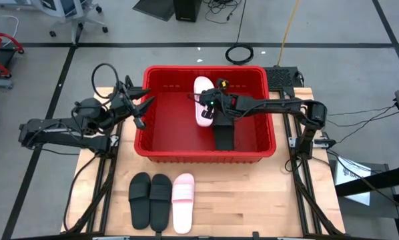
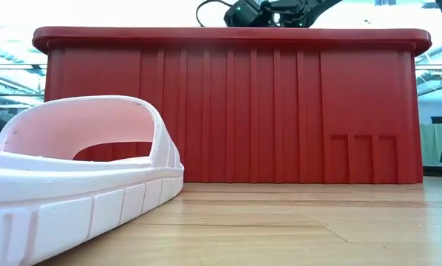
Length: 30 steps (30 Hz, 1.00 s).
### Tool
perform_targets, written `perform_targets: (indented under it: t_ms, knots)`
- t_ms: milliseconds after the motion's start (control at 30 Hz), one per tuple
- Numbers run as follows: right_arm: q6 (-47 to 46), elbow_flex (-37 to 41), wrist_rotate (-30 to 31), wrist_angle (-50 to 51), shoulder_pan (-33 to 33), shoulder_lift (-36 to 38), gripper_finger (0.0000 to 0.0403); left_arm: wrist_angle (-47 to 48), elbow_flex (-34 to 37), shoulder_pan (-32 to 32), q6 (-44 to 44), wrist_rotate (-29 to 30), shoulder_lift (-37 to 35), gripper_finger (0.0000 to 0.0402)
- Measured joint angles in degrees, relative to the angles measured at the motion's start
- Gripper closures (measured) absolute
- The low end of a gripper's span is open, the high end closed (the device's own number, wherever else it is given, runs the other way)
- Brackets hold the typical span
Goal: Pick and place slides into bin
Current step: Put the right pink slide into the red bin
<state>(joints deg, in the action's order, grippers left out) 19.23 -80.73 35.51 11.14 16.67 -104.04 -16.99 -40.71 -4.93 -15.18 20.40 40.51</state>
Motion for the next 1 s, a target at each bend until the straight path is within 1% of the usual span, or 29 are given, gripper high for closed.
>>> perform_targets:
  t_ms: [267,500,600,833,1000]
  knots:
    - [-1.8,0.0,-2.7,-2.0,0.1,-3.1,0.0403,0.2,0.0,0.0,-0.7,-1.0,0.0,0.0254]
    - [-5.5,-0.1,-2.8,-0.6,-0.5,-5.6,0.0403,0.6,0.0,0.0,-0.8,-1.1,0.0,0.0254]
    - [-7.0,-0.1,-2.9,1.1,-1.1,-5.6,0.0403,0.7,0.0,0.0,-0.8,-1.1,0.0,0.0254]
    - [-8.0,-0.1,-4.3,1.1,-1.4,-5.6,0.0403,0.9,0.0,0.0,-1.2,-1.3,0.0,0.0254]
    - [-7.8,2.2,-4.3,-1.1,-0.2,-5.6,0.0403,0.9,0.0,0.0,-1.2,-2.6,0.0,0.0254]
